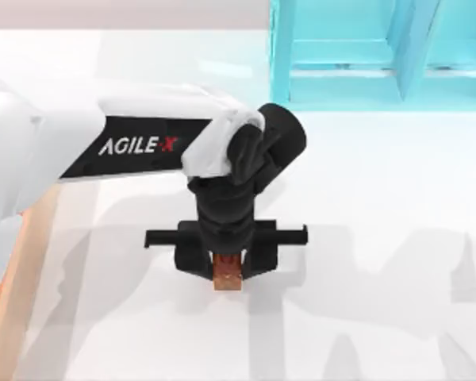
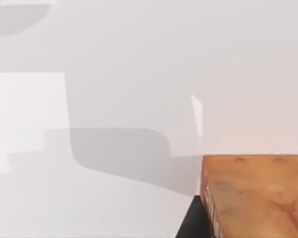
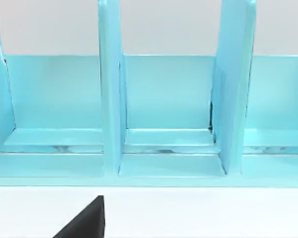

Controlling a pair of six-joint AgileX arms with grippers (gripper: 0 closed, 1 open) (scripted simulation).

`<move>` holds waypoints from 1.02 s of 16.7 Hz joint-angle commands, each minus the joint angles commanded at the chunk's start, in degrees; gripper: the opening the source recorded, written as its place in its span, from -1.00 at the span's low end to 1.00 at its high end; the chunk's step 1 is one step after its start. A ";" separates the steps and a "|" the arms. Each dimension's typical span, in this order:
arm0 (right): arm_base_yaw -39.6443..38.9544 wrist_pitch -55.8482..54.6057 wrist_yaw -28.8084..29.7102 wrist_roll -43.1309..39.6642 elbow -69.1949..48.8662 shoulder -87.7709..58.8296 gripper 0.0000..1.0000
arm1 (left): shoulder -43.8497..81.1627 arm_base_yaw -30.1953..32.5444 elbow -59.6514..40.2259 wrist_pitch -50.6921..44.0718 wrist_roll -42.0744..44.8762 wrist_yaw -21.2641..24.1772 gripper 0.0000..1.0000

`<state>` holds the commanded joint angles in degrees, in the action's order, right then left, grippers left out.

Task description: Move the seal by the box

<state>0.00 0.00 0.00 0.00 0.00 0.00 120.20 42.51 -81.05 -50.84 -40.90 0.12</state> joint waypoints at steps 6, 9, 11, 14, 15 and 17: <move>0.00 0.00 0.00 0.00 0.00 0.00 1.00 | -0.81 -0.05 -1.44 -2.14 -0.05 0.03 -1.00; 0.00 0.00 0.00 0.00 0.00 0.00 1.00 | -2.45 0.00 -4.23 -6.75 -0.11 -0.01 -1.00; 0.00 0.00 0.00 0.00 0.00 0.00 1.00 | -3.55 0.02 -5.89 -9.41 -0.09 0.00 -1.00; 0.00 0.00 0.00 0.00 0.00 0.00 1.00 | -3.87 0.03 -6.33 -10.09 -0.07 -0.01 -1.00; 0.00 0.00 0.00 0.00 0.00 0.00 1.00 | -3.60 -0.02 -6.19 -9.95 0.02 -0.02 -1.00; 0.00 0.00 0.00 0.00 0.00 0.00 1.00 | -4.28 -0.49 -5.81 -10.31 0.48 -0.04 -1.00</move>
<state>0.00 0.00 0.00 0.00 0.00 0.00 115.91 42.02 -86.86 -61.16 -40.43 0.08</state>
